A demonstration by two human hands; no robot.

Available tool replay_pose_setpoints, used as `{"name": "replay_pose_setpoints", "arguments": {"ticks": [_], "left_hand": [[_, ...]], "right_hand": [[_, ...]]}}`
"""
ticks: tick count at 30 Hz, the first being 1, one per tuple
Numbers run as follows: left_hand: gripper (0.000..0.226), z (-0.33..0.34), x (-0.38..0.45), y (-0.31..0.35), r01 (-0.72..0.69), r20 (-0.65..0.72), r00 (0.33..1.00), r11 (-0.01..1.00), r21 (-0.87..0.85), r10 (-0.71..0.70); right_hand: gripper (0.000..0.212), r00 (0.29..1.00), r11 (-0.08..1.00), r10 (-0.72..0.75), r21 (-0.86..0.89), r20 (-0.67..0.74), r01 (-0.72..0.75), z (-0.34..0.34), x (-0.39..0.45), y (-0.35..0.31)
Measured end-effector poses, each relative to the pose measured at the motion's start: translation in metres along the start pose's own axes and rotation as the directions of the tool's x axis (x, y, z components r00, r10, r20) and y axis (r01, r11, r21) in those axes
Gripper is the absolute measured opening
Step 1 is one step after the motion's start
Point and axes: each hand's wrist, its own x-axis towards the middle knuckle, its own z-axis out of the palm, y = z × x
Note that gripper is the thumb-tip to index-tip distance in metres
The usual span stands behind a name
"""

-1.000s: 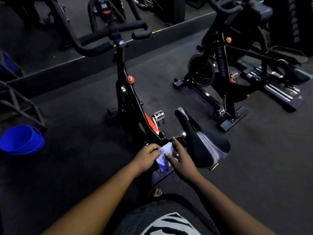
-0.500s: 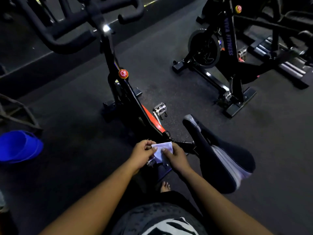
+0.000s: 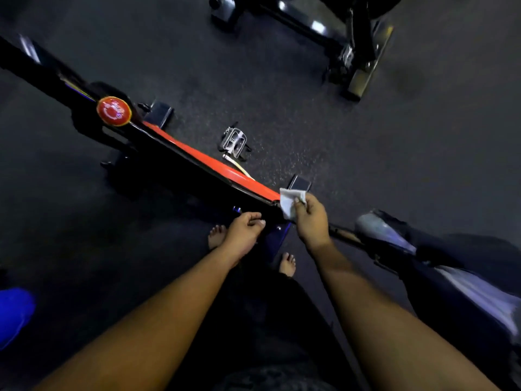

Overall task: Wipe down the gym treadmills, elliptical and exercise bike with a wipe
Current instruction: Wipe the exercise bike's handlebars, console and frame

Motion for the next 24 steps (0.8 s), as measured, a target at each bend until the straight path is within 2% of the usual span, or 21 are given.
{"name": "replay_pose_setpoints", "arguments": {"ticks": [4, 6, 8, 10, 13, 15, 16, 18, 21, 24], "left_hand": [[0.032, -0.004, 0.038, -0.010, -0.012, 0.052, 0.999, 0.994, 0.104, 0.007], [0.031, -0.007, 0.052, -0.022, 0.007, 0.067, 0.998, 0.994, 0.113, -0.014], [0.031, -0.009, 0.059, -0.032, 0.032, 0.062, 0.997, 0.994, 0.106, -0.039], [0.030, -0.011, 0.063, -0.042, 0.056, 0.046, 0.997, 0.992, 0.113, -0.062], [0.031, -0.012, 0.061, -0.048, 0.083, 0.050, 0.995, 0.988, 0.134, -0.090], [0.041, -0.013, 0.059, -0.046, 0.002, 0.050, 0.999, 0.961, 0.276, -0.017], [0.050, -0.012, 0.058, -0.042, -0.074, 0.077, 0.996, 0.901, 0.428, 0.045], [0.069, -0.009, 0.056, -0.038, -0.223, 0.161, 0.975, 0.687, 0.692, 0.153], [0.086, -0.004, 0.064, -0.037, -0.328, 0.262, 0.943, 0.424, 0.844, 0.207], [0.093, -0.011, 0.085, -0.035, -0.337, 0.283, 0.935, 0.283, 0.898, 0.215]], "right_hand": [[0.027, 0.996, 0.987, 0.013, -0.160, -0.087, -0.027, 0.019, 0.034, 0.017], [0.025, 0.999, 0.955, -0.032, -0.293, 0.040, 0.043, 0.032, 0.046, 0.028], [0.021, 0.956, 0.847, -0.038, -0.499, 0.290, 0.185, 0.047, 0.054, 0.043], [0.030, 0.892, 0.700, 0.041, -0.650, 0.449, 0.295, 0.057, 0.061, 0.051], [0.048, 0.843, 0.502, 0.179, -0.784, 0.506, 0.364, 0.060, 0.072, 0.047], [0.046, 0.834, 0.445, 0.171, -0.797, 0.524, 0.409, 0.059, 0.073, 0.045], [0.044, 0.843, 0.445, 0.135, -0.792, 0.521, 0.419, 0.058, 0.069, 0.046], [0.048, 0.881, 0.449, 0.018, -0.791, 0.473, 0.415, 0.053, 0.051, 0.056], [0.060, 0.905, 0.446, -0.111, -0.793, 0.411, 0.415, 0.046, 0.018, 0.076], [0.053, 0.896, 0.426, -0.169, -0.789, 0.411, 0.443, 0.043, 0.021, 0.080]]}}
